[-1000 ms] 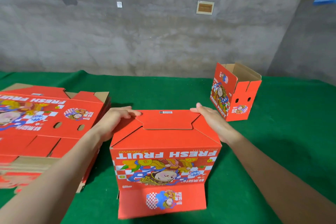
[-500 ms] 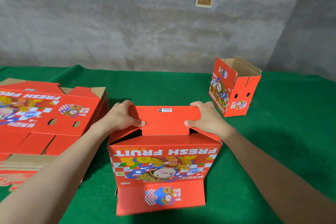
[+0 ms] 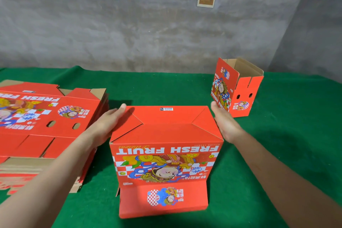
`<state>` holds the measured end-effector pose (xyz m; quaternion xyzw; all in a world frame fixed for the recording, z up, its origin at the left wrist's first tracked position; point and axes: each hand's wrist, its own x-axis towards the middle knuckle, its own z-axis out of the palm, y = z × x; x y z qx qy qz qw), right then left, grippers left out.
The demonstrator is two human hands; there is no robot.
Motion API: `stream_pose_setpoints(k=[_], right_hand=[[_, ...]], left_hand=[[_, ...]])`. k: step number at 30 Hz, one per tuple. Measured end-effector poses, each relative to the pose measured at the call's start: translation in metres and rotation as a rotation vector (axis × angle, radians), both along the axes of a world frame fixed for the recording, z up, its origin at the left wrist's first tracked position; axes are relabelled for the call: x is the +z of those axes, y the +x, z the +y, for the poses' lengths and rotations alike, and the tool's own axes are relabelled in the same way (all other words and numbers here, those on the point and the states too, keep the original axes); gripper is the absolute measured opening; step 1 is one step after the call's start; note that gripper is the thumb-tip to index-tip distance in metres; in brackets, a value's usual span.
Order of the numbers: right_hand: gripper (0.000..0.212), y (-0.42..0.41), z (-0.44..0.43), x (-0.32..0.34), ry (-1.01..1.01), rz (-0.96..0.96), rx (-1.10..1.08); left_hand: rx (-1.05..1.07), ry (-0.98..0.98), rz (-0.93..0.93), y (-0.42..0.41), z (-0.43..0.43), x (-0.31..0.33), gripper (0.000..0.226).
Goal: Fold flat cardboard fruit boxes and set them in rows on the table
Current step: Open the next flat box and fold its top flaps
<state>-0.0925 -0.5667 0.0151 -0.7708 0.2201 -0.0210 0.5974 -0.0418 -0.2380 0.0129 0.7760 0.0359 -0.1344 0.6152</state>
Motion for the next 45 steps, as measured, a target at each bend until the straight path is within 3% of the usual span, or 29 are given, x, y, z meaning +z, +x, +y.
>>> stream_pose_setpoints(k=[2, 4, 8, 12, 14, 17, 20, 23, 26, 30, 33, 35, 40, 45], right_hand=[[0.065, -0.011, -0.005, -0.011, 0.088, 0.161, 0.003], [0.066, -0.020, -0.007, -0.019, 0.133, 0.244, 0.074], [0.063, -0.019, -0.016, -0.018, 0.261, 0.109, 0.179], [0.060, -0.022, -0.029, -0.007, 0.430, -0.163, 0.363], [0.052, -0.026, -0.033, -0.005, 0.479, -0.198, 0.457], [0.057, -0.034, -0.039, -0.005, 0.565, -0.200, 0.505], [0.047, -0.038, -0.037, 0.000, 0.616, -0.287, 0.423], [0.043, -0.037, -0.030, 0.006, 0.545, -0.275, 0.236], [0.041, -0.037, -0.020, 0.007, 0.420, -0.296, 0.196], [0.035, -0.040, -0.012, 0.011, 0.268, -0.315, 0.275], [0.019, -0.041, -0.002, 0.009, 0.132, -0.326, 0.260], [0.008, -0.041, 0.009, 0.003, 0.070, -0.380, 0.200], [0.020, -0.047, 0.035, -0.036, -0.297, -0.572, 0.023], [0.028, -0.049, 0.073, -0.093, -0.316, -0.557, -0.194]], left_hand=[[-0.089, 0.162, 0.067, -0.009, 0.010, -0.007, 0.066], [-0.138, 0.201, 0.120, -0.009, 0.016, -0.010, 0.069], [-0.081, -0.031, 0.056, 0.003, 0.021, -0.002, 0.055], [-0.006, -0.253, 0.020, 0.007, 0.016, 0.012, 0.062], [0.027, -0.311, 0.002, 0.004, 0.010, 0.014, 0.049], [0.055, -0.478, -0.030, -0.005, 0.001, 0.014, 0.019], [0.000, -0.497, -0.063, -0.011, 0.004, 0.006, 0.058], [-0.109, -0.344, -0.126, -0.013, 0.003, -0.003, 0.091], [-0.212, -0.217, -0.260, -0.009, 0.000, -0.008, 0.091], [-0.150, 0.041, -0.379, -0.005, 0.001, -0.014, 0.078], [-0.070, 0.177, -0.371, -0.003, -0.004, -0.018, 0.046], [-0.042, 0.160, -0.293, -0.002, -0.011, -0.019, 0.034], [-0.123, -0.066, -0.146, -0.013, -0.034, -0.011, 0.014], [-0.272, -0.136, -0.187, -0.027, -0.068, -0.006, 0.047]])
